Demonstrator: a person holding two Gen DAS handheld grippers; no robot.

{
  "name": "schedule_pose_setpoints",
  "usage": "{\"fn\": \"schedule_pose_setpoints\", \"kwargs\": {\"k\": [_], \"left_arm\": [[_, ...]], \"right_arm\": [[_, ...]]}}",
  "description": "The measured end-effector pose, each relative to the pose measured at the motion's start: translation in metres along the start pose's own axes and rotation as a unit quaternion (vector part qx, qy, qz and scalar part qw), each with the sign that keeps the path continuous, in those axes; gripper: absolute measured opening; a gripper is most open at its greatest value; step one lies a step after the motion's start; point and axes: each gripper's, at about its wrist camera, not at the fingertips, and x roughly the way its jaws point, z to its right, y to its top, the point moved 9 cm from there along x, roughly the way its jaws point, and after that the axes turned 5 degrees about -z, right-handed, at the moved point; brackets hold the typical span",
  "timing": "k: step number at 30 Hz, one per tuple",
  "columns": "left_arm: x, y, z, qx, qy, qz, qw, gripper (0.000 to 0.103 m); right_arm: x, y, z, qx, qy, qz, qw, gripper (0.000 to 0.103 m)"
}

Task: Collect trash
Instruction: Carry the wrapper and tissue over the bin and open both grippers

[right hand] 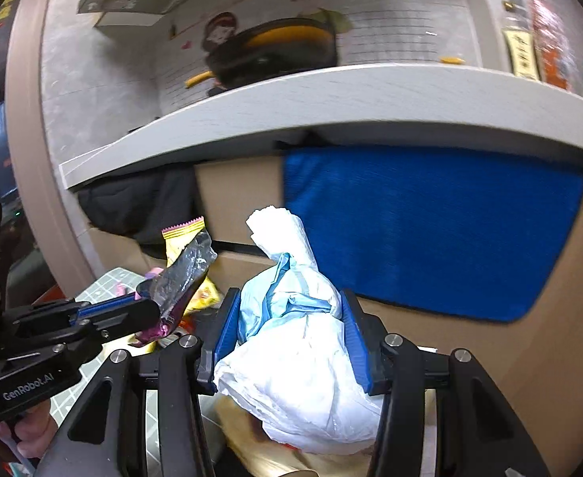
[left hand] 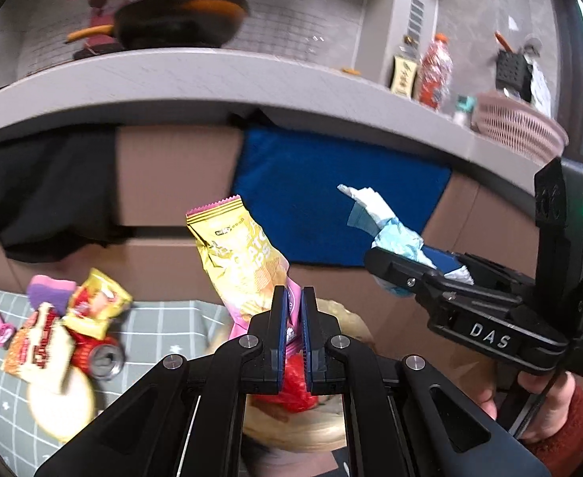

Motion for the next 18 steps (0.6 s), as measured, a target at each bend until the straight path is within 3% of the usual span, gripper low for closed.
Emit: {"fn": "schedule_pose_setpoints", "kwargs": {"k": [8, 18], "left_arm": [[0.044, -0.019, 0.023, 0.016, -0.006, -0.037, 0.9992, 0.007], [0.075, -0.037, 0.019, 0.005, -0.020, -0.070, 0.9973, 0.007]], "right_arm": [[0.009, -0.026, 0.052, 0.047, -0.008, -0.020, 0.999, 0.046], [0.030, -0.040, 0.068, 0.068, -0.009, -0.036, 0.997, 0.046]]}}
